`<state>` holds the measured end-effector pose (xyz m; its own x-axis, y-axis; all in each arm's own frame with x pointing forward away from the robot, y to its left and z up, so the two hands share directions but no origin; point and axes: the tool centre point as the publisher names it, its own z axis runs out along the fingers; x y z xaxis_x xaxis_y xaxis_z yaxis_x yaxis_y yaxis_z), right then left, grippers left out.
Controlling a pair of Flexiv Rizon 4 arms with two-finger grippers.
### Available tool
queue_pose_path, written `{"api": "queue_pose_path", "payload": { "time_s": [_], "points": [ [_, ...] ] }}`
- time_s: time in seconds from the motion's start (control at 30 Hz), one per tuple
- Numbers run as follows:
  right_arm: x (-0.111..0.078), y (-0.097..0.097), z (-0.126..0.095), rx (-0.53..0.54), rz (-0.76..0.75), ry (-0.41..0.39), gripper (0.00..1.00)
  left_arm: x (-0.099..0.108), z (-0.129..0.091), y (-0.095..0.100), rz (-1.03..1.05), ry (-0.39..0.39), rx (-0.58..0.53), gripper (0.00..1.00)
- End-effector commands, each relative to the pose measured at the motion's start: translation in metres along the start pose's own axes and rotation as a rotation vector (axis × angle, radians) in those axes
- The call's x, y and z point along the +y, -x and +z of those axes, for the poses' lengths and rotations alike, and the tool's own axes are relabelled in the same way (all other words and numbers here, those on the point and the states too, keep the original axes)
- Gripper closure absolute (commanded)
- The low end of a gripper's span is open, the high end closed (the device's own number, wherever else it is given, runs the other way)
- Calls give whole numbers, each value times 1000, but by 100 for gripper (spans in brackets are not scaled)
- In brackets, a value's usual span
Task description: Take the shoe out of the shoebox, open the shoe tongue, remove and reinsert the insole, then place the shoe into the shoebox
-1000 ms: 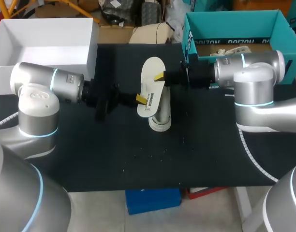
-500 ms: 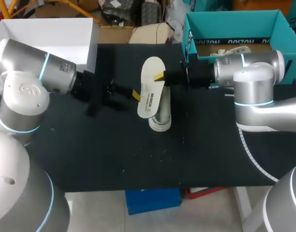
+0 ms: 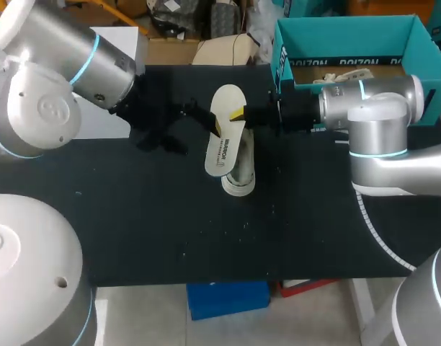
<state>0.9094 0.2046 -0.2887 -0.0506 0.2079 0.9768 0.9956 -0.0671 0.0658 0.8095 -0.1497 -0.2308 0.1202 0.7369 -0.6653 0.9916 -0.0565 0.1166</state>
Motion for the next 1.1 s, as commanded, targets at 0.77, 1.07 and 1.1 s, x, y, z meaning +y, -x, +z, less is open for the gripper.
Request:
{"api": "queue_pose_path", "payload": {
  "time_s": [0.77, 1.07, 1.1],
  "points": [
    [0, 0, 1, 0, 0, 0, 100, 30, 24, 27, 9, 14, 629, 0],
    [0, 0, 1, 0, 0, 0, 100, 36, 27, 34, 26, 12, 601, 0],
    [0, 0, 1, 0, 0, 0, 100, 37, 26, 35, 27, 16, 597, 0]
  ]
}}
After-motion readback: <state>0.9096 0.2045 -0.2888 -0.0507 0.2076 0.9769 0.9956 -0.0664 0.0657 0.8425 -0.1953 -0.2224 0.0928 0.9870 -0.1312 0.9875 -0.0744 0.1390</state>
